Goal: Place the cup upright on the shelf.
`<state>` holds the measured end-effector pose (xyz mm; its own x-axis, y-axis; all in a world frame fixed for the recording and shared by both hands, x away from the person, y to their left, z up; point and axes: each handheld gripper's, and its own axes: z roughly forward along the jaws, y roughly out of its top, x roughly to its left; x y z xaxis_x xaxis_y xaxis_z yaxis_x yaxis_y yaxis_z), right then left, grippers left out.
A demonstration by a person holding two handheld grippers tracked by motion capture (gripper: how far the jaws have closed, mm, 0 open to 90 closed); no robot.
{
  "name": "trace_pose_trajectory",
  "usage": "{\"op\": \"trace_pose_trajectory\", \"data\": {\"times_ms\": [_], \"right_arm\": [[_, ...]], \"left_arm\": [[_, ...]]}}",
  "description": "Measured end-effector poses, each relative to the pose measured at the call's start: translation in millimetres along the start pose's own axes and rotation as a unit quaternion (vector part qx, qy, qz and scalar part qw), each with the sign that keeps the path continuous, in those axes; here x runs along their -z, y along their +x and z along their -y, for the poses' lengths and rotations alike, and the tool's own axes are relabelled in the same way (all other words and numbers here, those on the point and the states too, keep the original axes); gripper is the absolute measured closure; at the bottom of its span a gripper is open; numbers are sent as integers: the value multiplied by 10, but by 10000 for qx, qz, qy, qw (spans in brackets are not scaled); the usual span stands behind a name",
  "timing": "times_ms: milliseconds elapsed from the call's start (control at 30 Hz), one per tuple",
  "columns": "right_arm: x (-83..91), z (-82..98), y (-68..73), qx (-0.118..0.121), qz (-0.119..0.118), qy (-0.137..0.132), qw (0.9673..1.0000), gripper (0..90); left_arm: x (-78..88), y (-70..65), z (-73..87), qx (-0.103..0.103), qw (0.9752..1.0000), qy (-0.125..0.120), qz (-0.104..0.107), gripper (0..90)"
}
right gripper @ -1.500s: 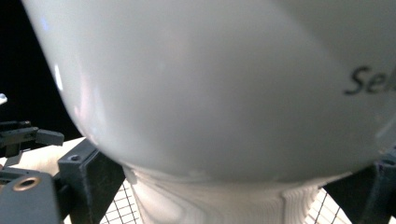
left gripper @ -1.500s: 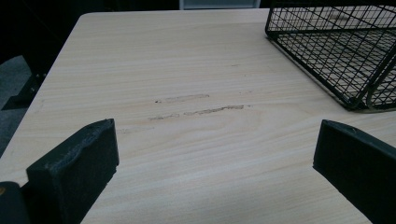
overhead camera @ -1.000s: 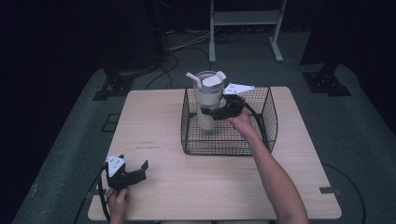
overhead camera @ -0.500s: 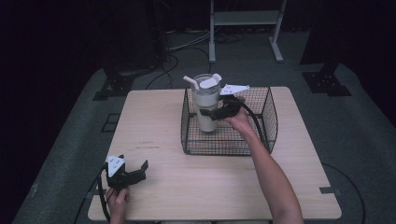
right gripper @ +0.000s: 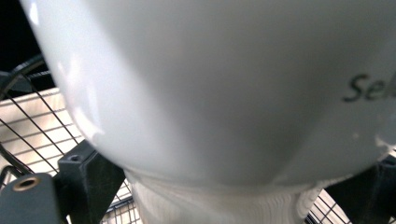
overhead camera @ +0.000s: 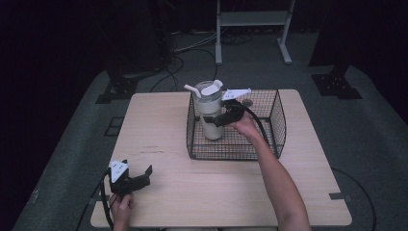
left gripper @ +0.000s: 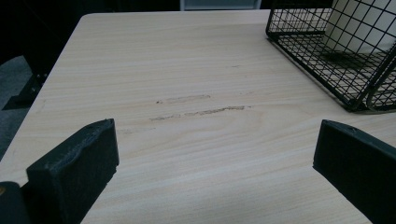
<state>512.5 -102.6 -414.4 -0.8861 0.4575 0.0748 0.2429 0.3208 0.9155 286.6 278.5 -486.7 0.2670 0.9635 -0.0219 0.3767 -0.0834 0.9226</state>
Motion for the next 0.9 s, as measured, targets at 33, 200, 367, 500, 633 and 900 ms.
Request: {"op": "trace_pose_trajectory", "data": {"times_ms": [33, 200, 367, 500, 633, 900], "right_arm": [[-3, 3, -8, -1, 20, 31, 10000, 86], [-18, 55, -65, -48, -1, 234, 9997, 86], [-4, 76, -98, -106, -66, 230, 9997, 85], [35, 104, -120, -71, -101, 214, 9997, 84], [69, 121, -115, 55, -133, 265, 9995, 83], [82, 157, -94, 160, -132, 205, 9996, 82]], "left_arm": [[0, -1, 1, 19, 10000, 0, 4, 0], [-1, -1, 1, 20, 10000, 11, 24, 0], [0, -1, 1, 23, 10000, 15, 17, 0], [-1, -3, 1, 11, 10000, 20, 16, 0], [-2, -8, 2, 3, 10000, 26, 4, 0], [-2, -3, 1, -15, 10000, 26, 5, 0]]}}
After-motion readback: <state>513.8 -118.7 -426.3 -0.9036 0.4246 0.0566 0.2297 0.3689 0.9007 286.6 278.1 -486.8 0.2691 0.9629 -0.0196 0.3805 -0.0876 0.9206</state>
